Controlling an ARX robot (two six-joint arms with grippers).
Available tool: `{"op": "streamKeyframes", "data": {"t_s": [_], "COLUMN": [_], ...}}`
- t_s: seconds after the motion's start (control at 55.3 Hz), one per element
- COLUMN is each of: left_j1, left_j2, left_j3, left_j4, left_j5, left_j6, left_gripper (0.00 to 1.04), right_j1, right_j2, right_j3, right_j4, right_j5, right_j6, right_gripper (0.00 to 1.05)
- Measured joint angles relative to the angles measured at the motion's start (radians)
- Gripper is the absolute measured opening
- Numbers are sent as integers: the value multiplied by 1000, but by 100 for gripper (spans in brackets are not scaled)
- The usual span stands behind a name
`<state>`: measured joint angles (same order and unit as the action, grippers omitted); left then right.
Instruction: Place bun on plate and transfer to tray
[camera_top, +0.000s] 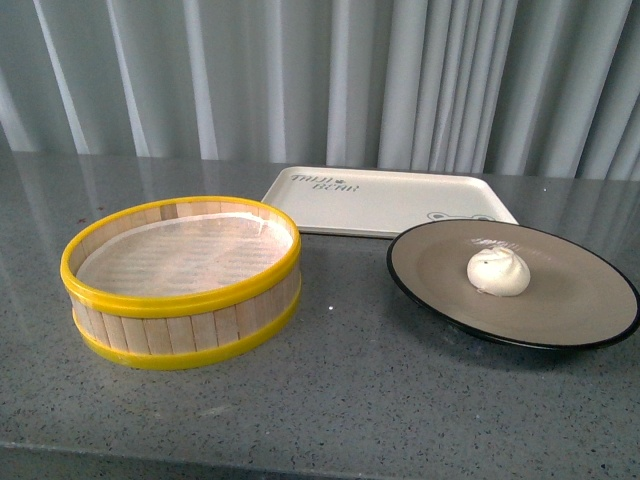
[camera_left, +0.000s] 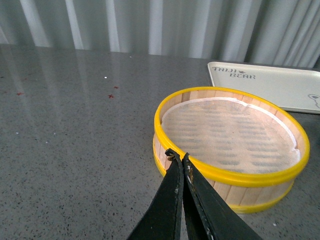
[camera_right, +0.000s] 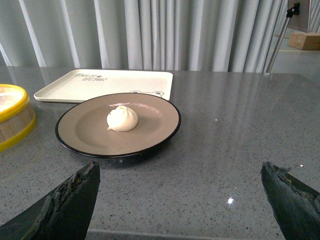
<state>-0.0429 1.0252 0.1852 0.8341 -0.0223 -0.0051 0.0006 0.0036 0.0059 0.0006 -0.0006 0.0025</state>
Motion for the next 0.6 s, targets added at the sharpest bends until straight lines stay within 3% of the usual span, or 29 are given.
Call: {"op": "streamKeyframes", "data": {"t_s": [0.127, 0.597], "left_j1": [40, 41], "left_j2": [-71, -336], "left_j3": [-43, -158], "left_j4": [-31, -170], "left_j5": [15, 21], "left_j6": [0, 0], "left_gripper": [4, 4], "right_j1": [0, 0], "right_j2": [0, 0], "right_j3": [0, 0], "right_j4": [0, 0], "right_j5": [0, 0], "right_j6": [0, 0], "right_gripper": [96, 96]}}
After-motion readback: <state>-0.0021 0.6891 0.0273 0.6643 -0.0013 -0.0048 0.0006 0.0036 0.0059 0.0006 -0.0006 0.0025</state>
